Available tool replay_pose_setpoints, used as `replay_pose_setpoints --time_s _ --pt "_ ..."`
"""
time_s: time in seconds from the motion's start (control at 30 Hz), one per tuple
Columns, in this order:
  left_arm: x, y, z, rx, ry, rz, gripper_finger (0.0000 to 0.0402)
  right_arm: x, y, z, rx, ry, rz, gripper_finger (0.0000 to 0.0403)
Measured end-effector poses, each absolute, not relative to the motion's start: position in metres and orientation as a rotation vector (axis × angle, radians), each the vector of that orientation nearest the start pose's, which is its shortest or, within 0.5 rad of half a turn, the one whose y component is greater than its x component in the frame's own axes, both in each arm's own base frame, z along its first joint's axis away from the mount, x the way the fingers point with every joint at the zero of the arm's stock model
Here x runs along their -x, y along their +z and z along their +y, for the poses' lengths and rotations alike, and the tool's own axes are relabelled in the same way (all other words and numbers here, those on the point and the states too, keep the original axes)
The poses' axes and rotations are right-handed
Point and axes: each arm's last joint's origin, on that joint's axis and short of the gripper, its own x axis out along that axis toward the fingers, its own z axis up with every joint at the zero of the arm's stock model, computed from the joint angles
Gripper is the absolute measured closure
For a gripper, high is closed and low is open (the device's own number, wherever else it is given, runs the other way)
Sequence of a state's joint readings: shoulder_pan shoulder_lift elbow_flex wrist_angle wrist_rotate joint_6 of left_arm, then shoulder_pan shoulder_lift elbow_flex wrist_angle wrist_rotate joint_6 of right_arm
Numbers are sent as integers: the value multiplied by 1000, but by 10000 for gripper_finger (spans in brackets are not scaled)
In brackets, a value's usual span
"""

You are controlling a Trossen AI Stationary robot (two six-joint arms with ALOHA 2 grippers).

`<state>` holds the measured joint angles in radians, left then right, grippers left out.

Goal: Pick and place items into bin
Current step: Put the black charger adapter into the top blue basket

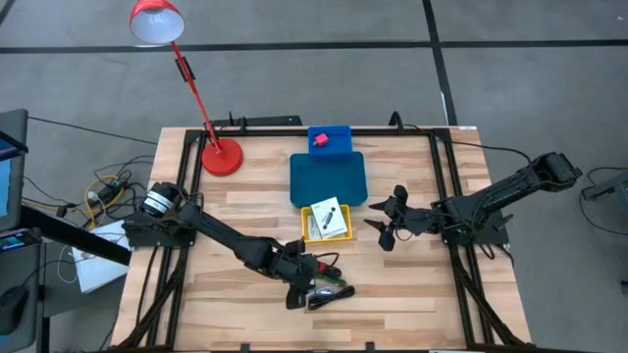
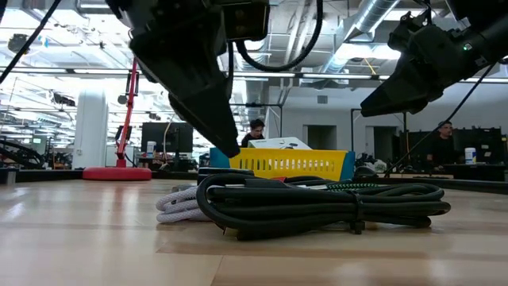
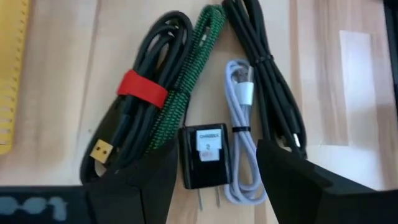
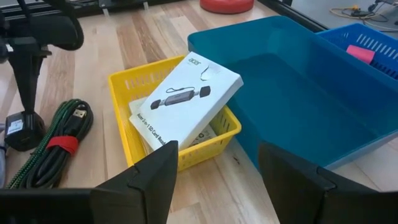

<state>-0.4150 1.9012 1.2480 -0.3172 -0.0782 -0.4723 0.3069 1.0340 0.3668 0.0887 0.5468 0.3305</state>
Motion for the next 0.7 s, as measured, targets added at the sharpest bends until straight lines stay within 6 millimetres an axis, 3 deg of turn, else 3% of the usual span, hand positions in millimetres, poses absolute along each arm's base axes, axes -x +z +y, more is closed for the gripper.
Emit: replay_pose_setpoints --time_s 0.7 --pt "-360 167 -157 203 -98 1006 191 -188 175 44 -82 -316 480 188"
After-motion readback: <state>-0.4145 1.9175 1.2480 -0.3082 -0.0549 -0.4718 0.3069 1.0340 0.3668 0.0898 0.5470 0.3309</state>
